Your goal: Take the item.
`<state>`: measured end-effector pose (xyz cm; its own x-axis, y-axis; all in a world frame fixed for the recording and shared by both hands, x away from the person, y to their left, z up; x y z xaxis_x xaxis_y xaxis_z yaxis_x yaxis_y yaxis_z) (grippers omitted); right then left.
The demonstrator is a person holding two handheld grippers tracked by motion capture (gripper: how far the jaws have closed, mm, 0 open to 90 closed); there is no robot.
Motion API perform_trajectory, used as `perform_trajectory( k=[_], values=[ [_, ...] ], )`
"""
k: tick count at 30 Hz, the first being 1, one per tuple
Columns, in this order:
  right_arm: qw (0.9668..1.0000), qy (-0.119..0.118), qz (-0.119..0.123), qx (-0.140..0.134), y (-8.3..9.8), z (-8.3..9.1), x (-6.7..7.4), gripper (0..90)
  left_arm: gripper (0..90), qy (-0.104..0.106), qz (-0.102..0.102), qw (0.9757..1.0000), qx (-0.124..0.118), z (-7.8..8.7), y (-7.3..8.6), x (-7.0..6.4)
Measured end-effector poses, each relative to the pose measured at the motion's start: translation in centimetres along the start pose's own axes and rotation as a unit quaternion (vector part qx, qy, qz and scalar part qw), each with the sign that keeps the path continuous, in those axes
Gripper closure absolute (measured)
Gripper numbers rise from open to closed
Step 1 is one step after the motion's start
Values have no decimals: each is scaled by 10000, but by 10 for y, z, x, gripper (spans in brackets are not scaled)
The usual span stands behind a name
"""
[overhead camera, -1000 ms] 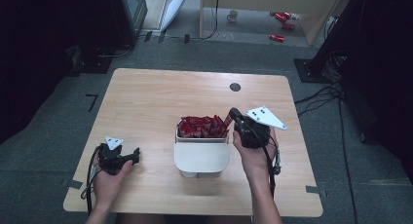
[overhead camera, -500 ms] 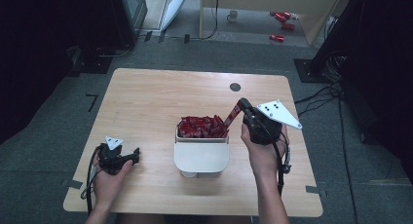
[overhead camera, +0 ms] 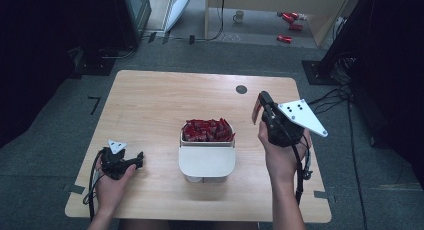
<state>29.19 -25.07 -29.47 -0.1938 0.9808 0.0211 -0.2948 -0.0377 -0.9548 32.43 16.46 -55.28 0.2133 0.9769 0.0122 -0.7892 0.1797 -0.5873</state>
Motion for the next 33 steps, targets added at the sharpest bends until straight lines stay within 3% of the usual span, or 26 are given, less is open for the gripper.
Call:
perform_trajectory(
  k=[6, 13, 17, 20, 28, 33],
  values=[
    [9996, 160, -91, 213, 21, -14, -11, 900, 146, -4, -12, 10000, 2, 0, 0, 0],
    [9977, 378, -193, 535, 58, -45, -27, 900, 146, 1, -1, 10000, 0, 0, 0, 0],
    [9965, 347, -234, 726, 84, -66, -34, 900, 146, 1, 5, 10000, -7, 0, 0, 0],
    [9954, 218, -404, 845, 102, -82, -40, 900, 146, -1, 6, 10000, -14, 0, 0, 0],
    [9957, 132, -397, 828, 122, -87, -39, 900, 146, 0, 1, 10000, -9, 0, 0, 0],
    [9964, 168, -293, 772, 133, -72, -35, 900, 146, 11, 8, 10000, -16, 0, 0, 0]
  ],
)
Point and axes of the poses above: each handheld gripper's, and its own axes: z roughly backward along the jaws, y roughly out of its underside, x roughly to its left, the point moved 5 cm from there along -z, roughly forward along the jaws, and after that the axes turned 9 degrees about x, right-handed, at the moved point
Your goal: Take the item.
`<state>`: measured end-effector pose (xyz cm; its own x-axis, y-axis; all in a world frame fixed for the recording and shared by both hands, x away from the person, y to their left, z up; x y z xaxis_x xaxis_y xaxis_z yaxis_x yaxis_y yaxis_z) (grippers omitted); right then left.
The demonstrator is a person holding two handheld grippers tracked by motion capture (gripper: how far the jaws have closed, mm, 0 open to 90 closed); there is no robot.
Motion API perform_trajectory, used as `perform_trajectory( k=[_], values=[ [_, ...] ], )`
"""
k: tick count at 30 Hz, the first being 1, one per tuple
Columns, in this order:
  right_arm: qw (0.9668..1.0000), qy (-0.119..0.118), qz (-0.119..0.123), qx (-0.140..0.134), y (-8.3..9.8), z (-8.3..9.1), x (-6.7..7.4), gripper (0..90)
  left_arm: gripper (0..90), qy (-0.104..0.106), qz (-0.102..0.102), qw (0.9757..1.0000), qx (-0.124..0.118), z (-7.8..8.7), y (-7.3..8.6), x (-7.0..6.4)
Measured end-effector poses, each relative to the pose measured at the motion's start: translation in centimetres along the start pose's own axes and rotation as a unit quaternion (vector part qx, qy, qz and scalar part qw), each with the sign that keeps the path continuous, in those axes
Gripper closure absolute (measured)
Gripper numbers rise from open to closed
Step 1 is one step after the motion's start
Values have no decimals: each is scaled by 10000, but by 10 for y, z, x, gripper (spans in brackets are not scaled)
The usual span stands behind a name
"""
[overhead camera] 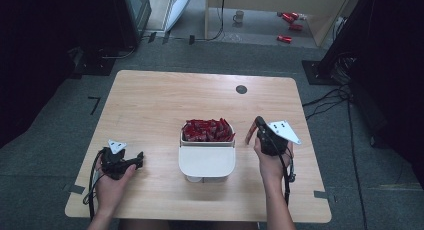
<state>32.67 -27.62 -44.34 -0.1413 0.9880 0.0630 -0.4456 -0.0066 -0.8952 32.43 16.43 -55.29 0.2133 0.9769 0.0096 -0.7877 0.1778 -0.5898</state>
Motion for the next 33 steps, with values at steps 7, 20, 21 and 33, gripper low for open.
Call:
perform_trajectory(
  k=[7, 20, 21, 33],
  values=[
    [9999, 108, 32, 0, 28, 34, -1, 900, 146, 2, -3, 10000, -3, 0, 0, 0],
    [9962, 47, 41, 867, 98, 30, 6, 900, 146, 3, -10, 10000, -4, 0, 0, -1],
    [9958, 25, 35, 918, 100, 28, 7, 900, 146, 3, -11, 10000, -3, 0, 0, 0],
    [9894, -419, -118, 1386, 112, 20, 6, 769, 146, 1, -11, 10000, -4, 0, 0, -1]
  ],
)
Point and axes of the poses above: each handheld gripper's, and its own axes: z roughly backward along the jaws, y roughly out of its underside, x roughly to its left, the point moved 5 cm from there along -z, roughly forward along the jaws, and after that the axes turned 9 degrees about x, right-handed, at the moved point
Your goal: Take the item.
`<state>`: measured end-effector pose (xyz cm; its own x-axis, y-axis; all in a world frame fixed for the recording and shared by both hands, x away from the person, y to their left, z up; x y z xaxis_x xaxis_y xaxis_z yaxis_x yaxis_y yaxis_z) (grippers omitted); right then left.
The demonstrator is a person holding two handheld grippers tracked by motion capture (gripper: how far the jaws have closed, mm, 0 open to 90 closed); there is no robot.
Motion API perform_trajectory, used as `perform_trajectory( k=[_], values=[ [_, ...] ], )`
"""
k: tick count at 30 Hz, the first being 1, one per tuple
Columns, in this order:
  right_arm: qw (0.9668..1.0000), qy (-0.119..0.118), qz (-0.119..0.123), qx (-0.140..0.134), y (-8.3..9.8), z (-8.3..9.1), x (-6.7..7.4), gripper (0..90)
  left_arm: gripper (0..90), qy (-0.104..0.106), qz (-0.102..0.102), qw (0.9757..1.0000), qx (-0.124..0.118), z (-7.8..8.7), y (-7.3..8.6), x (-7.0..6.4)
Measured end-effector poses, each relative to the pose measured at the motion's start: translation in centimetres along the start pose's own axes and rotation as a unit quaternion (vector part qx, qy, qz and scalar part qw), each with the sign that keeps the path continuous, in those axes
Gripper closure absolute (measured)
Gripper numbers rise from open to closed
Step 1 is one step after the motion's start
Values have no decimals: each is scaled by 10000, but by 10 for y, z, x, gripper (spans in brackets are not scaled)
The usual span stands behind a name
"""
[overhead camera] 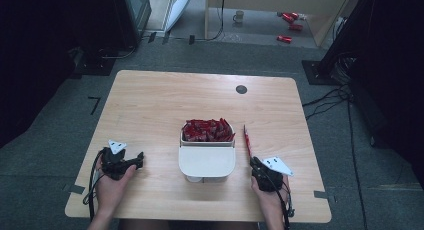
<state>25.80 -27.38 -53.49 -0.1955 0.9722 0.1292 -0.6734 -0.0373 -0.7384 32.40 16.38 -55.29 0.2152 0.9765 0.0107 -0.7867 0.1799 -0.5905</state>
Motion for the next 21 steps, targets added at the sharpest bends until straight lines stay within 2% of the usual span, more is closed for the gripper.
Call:
perform_trajectory(
  k=[1, 2, 5, 9, 18, 19, 21],
  values=[
    [9999, -89, -67, 26, 0, 0, -2, 706, 146, 1, 0, 10000, 0, 0, 0, 0],
    [9999, -89, -67, 26, 0, 0, -2, 706, 146, 0, 0, 10000, 0, 0, 0, 0],
    [9998, -186, -93, 28, -2, 3, -5, 616, 146, 0, -1, 10000, 1, 0, 0, 0],
    [9998, -143, -96, -33, -8, 9, -14, 535, 146, 0, -1, 10000, 0, 0, 0, 0],
    [9998, 146, -38, -112, -20, 26, -52, 427, 146, 0, -3, 10000, 1, 0, 0, 0],
    [9999, 117, -81, -66, -21, 28, -62, 380, 146, 0, -2, 10000, 0, 0, 0, 0],
    [9998, 155, -97, -34, -21, 29, -67, 348, 146, 0, -4, 10000, 0, 0, 0, 0]
  ],
)
Point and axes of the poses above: each handheld gripper's, and its own axes: z roughly backward along the jaws, y roughly out of its underside, x roughly to its left, the point moved 5 cm from there along -z, roughly forward along the jaws, and after that the axes turned 9 degrees about x, right-handed, at the moved point
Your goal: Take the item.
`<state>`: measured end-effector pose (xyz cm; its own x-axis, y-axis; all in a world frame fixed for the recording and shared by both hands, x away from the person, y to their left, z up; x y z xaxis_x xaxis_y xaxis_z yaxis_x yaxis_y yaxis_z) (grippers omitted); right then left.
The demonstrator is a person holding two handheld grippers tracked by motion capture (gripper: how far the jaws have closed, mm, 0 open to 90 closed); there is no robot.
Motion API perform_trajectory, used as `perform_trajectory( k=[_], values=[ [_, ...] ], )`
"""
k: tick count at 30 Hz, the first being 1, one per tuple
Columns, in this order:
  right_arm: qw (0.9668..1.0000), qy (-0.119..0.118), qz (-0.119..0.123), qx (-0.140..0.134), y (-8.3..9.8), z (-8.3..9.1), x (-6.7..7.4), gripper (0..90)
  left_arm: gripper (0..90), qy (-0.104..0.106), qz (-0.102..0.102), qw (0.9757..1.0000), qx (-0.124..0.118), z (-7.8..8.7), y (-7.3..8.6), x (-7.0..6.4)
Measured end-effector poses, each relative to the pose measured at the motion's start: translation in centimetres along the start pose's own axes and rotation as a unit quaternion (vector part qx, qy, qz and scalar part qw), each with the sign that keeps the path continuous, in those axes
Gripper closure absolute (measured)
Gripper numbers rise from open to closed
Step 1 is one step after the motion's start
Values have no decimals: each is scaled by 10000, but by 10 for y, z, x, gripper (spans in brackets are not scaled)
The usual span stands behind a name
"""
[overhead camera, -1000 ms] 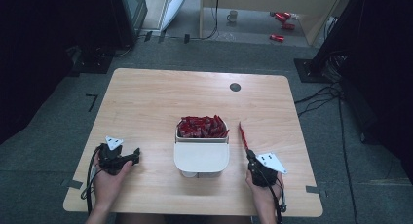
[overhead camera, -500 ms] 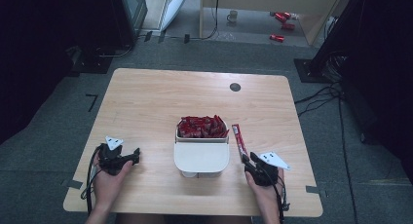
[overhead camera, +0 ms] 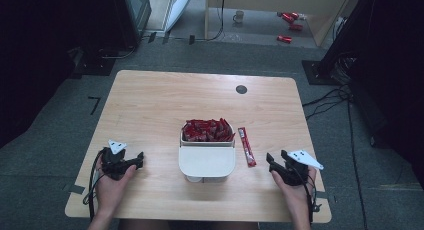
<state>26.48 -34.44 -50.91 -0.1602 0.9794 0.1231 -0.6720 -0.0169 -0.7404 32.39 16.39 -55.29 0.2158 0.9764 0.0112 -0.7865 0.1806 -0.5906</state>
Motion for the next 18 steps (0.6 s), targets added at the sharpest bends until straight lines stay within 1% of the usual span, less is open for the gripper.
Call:
perform_trajectory(
  k=[1, 2, 3, 4, 5, 7, 9, 10, 11, 13, 15, 18],
  values=[
    [9999, 92, -2, 41, 0, 0, -5, 320, 147, -1, 0, 10000, 0, 0, 0, 0],
    [9997, 211, -36, 115, 1, 0, -16, 267, 147, -2, -8, 10000, 0, 0, 0, 0],
    [9997, 211, -36, 115, 1, 0, -16, 267, 147, 1, -9, 10000, -1, 0, 0, 0],
    [9993, 294, -86, 197, 2, 0, -27, 204, 147, 1, -12, 10000, 0, 0, 0, 0],
    [9993, 294, -86, 197, 2, 0, -27, 204, 147, 1, -12, 10000, 0, 0, 0, 0],
    [9986, 397, -148, 305, 6, -1, -37, 151, 146, -1, -16, 10000, 1, 0, 0, 0],
    [9976, 528, -231, 379, 11, -2, -47, 127, 146, -2, -17, 10000, 1, 0, 0, 0],
    [9966, 589, -291, 499, 16, -4, -53, 111, 147, -1, -16, 10000, 1, 0, 0, 0],
    [9966, 589, -291, 499, 16, -4, -53, 79, 147, -1, -16, 10000, 0, 0, 0, 0],
    [9948, 684, -168, 740, 23, -8, -57, 32, 146, 0, -18, 10000, 0, 0, 0, 0],
    [9934, 695, -24, 915, 27, -11, -57, 25, 146, 2, -13, 10000, -4, 0, 0, 0],
    [9920, 728, 45, 1026, 31, -14, -58, 25, 147, 9, -22, 10000, 1, 1, 1, -1]
  ],
)
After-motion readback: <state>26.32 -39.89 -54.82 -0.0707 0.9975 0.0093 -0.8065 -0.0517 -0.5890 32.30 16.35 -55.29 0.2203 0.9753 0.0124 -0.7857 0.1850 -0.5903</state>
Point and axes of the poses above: each handheld gripper's, and its own axes: z roughly backward along the jaws, y roughly out of its underside, x roughly to its left, the point moved 5 cm from there along -z, roughly forward along the jaws, and after that the axes turned 9 degrees about x, right-handed, at the moved point
